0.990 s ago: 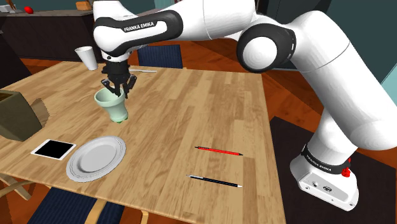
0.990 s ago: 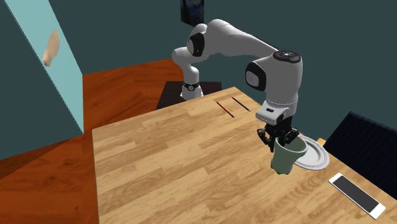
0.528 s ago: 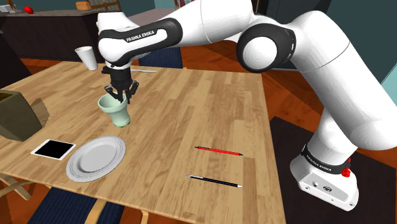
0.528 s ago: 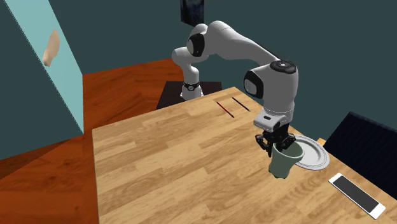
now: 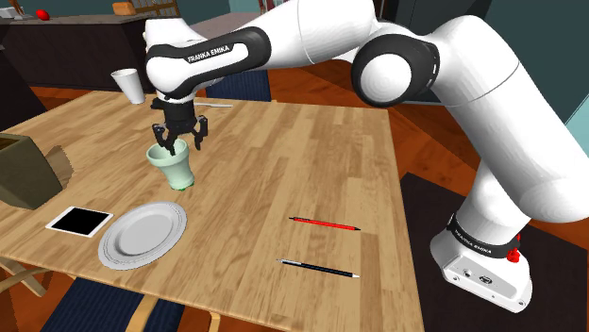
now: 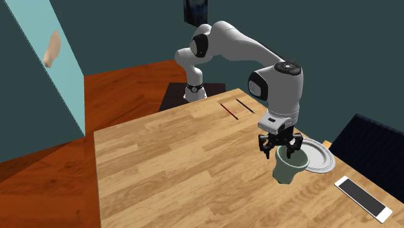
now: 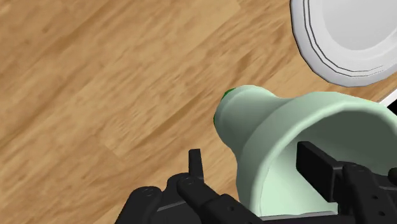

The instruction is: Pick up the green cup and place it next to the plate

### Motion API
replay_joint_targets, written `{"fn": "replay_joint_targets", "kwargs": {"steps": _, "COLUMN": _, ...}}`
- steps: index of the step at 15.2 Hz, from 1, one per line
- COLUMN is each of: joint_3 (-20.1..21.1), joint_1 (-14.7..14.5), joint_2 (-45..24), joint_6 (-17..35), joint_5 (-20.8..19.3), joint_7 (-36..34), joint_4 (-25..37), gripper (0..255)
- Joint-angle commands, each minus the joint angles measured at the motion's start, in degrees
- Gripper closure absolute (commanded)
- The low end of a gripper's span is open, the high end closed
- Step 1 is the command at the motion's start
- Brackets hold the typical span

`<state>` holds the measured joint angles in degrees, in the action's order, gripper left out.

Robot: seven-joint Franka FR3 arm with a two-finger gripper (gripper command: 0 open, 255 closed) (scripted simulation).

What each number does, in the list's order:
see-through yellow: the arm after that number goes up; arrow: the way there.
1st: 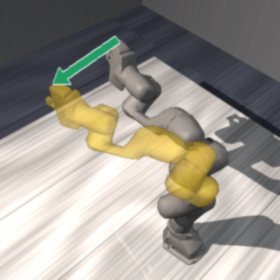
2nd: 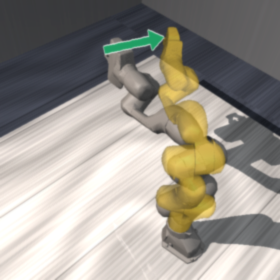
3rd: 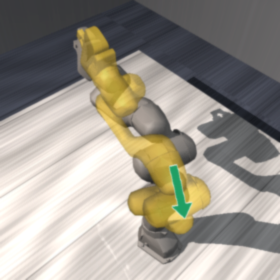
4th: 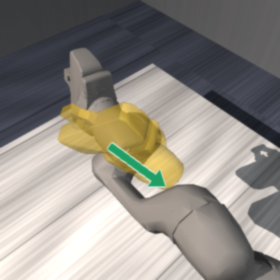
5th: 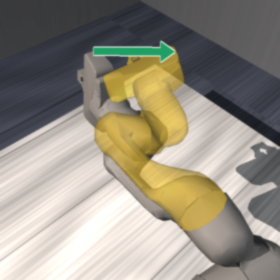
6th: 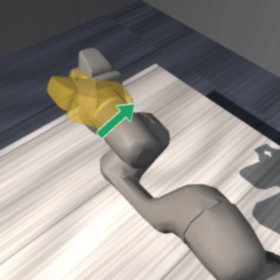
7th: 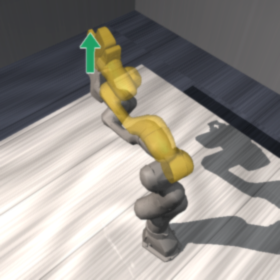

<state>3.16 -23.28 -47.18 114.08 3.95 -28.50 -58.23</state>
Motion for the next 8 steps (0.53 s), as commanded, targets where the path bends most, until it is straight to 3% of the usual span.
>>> {"fn": "replay_joint_targets", "kwargs": {"steps": 1, "joint_3": 0.0, "joint_1": 0.0, "joint_2": 0.0, "joint_6": 0.0, "joint_5": 0.0, "joint_7": 0.0, "joint_4": 0.0, "gripper": 0}}
{"fn": "replay_joint_targets", "kwargs": {"steps": 4, "joint_3": 0.0, "joint_1": 0.0, "joint_2": 0.0, "joint_6": 0.0, "joint_5": 0.0, "joint_7": 0.0, "joint_4": 0.0, "gripper": 0}}
{"fn": "replay_joint_targets", "kwargs": {"steps": 8, "joint_3": 0.0, "joint_1": 0.4, "joint_2": 2.8, "joint_6": -5.1, "joint_5": 0.0, "joint_7": 0.0, "joint_4": 2.3, "gripper": 0}}
